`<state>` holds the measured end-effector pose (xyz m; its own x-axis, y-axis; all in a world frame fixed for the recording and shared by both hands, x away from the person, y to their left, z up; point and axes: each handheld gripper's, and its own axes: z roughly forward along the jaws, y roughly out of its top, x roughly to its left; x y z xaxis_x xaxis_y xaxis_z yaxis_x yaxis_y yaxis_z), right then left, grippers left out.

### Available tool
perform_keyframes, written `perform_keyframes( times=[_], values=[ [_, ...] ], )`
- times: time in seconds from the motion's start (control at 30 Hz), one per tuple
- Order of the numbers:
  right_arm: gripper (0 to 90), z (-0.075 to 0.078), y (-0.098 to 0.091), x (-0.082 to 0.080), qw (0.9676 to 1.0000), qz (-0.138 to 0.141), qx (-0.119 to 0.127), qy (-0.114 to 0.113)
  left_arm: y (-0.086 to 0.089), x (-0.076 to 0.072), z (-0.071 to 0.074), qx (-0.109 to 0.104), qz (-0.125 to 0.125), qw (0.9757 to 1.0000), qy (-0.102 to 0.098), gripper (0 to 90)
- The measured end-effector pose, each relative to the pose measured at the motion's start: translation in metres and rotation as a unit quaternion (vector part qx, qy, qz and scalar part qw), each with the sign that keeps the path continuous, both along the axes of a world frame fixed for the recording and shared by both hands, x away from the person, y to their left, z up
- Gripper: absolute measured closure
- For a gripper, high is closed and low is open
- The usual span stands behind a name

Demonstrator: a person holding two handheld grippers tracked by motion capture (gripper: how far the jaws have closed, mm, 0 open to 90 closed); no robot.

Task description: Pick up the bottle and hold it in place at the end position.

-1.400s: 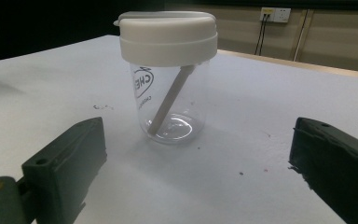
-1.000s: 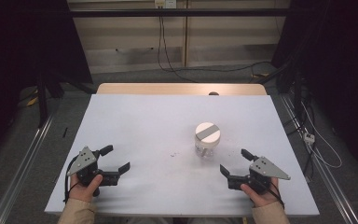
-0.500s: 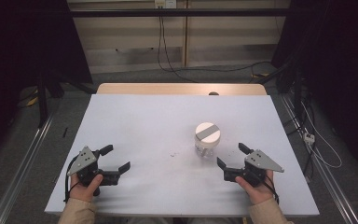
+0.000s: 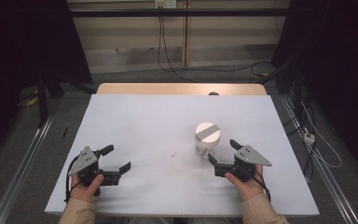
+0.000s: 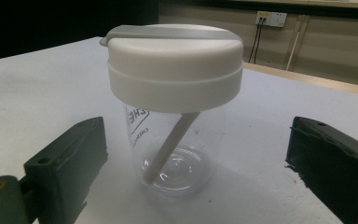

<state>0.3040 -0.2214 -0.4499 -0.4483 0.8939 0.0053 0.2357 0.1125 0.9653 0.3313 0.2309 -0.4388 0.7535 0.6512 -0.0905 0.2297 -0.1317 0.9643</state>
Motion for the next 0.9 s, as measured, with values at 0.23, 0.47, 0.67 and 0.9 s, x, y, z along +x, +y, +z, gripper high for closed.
perform_keyframes(
  times=[0.23, 0.47, 0.67, 0.9],
  values=[
    [4.6, -0.002, 0.007, 0.006, 0.9999, -0.007, 0.008, 0.01, -0.001, 0.0, -0.001, 0.0, -0.001, 1.0, 0.002, 3.9],
    [4.8, -0.005, 0.016, 0.014, 0.9995, -0.012, 0.016, 0.024, -0.001, 0.0, -0.001, 0.001, -0.001, 1.0, 0.002, 3.9],
    [5.3, -0.006, 0.022, 0.02, 0.9993, -0.02, 0.016, 0.029, 0.0, 0.0, -0.001, -0.001, 0.0, 1.0, 0.003, 3.9],
    [5.7, -0.007, 0.027, 0.026, 0.9991, -0.026, 0.017, 0.03, -0.001, 0.0, -0.001, 0.005, -0.002, 1.0, 0.003, 3.9]
  ],
)
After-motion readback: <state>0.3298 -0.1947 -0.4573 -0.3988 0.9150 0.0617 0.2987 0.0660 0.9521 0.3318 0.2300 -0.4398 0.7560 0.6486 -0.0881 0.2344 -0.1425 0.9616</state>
